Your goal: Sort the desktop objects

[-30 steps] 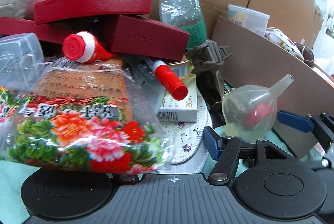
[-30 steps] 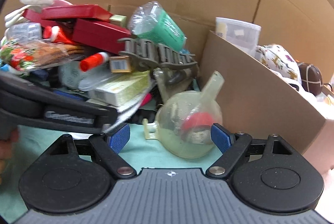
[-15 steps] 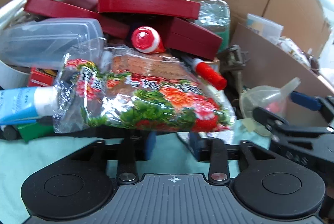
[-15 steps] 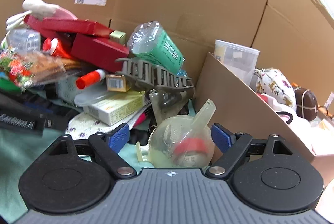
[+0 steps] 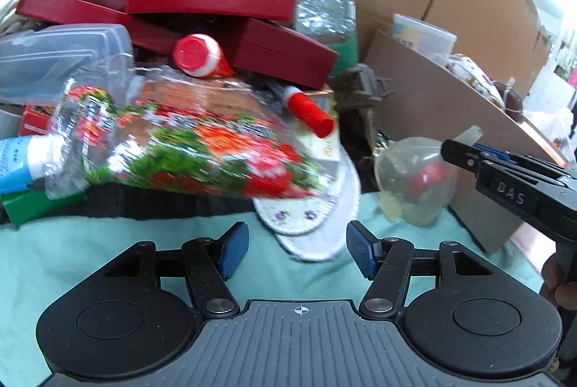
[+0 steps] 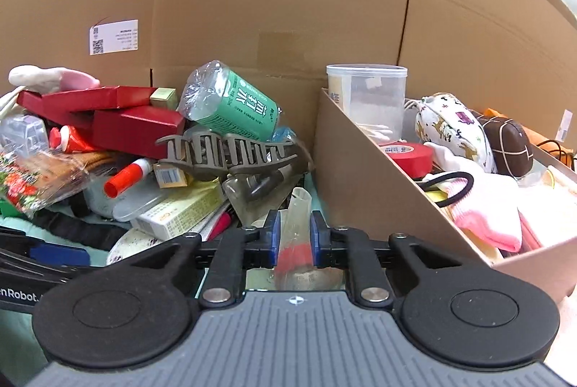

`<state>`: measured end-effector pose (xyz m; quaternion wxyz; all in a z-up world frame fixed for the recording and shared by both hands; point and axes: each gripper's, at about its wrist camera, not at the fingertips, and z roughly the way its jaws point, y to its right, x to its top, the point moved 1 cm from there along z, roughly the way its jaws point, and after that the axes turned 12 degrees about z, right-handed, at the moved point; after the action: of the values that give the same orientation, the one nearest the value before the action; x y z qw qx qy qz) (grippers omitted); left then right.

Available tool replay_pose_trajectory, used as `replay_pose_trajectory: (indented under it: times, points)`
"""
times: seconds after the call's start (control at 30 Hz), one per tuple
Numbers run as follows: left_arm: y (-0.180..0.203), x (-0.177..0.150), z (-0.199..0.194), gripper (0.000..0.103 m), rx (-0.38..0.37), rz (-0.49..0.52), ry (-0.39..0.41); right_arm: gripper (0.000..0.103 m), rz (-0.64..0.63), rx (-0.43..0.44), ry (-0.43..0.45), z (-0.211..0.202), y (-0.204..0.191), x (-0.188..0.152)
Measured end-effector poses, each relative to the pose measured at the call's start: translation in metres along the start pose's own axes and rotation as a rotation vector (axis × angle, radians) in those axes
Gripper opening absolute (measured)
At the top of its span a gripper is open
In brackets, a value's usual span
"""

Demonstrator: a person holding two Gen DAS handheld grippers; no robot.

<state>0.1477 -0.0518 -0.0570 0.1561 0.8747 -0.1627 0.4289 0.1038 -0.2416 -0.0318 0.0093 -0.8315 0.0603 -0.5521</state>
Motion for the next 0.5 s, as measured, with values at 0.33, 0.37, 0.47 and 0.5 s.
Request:
replay_pose_trajectory:
  times: [0.33, 0.37, 0.47, 0.5]
  points:
    - [0.017, -0.014, -0.038, 0.075, -0.070, 0.029, 0.027, 0.017, 0.052, 0.181, -0.040, -0.056, -0.004, 0.005]
    - [0.019, -0.017, -0.044, 0.076, -0.077, 0.033, 0.030, 0.017, 0.059, 0.209, -0.059, -0.060, -0.005, 0.004]
    - [0.022, -0.032, -0.062, 0.079, -0.089, 0.045, 0.032, 0.017, 0.077, 0.284, -0.114, -0.072, -0.010, -0.004]
    - [0.023, -0.037, -0.067, 0.080, -0.093, 0.051, 0.028, 0.017, 0.082, 0.309, -0.135, -0.075, -0.011, -0.007]
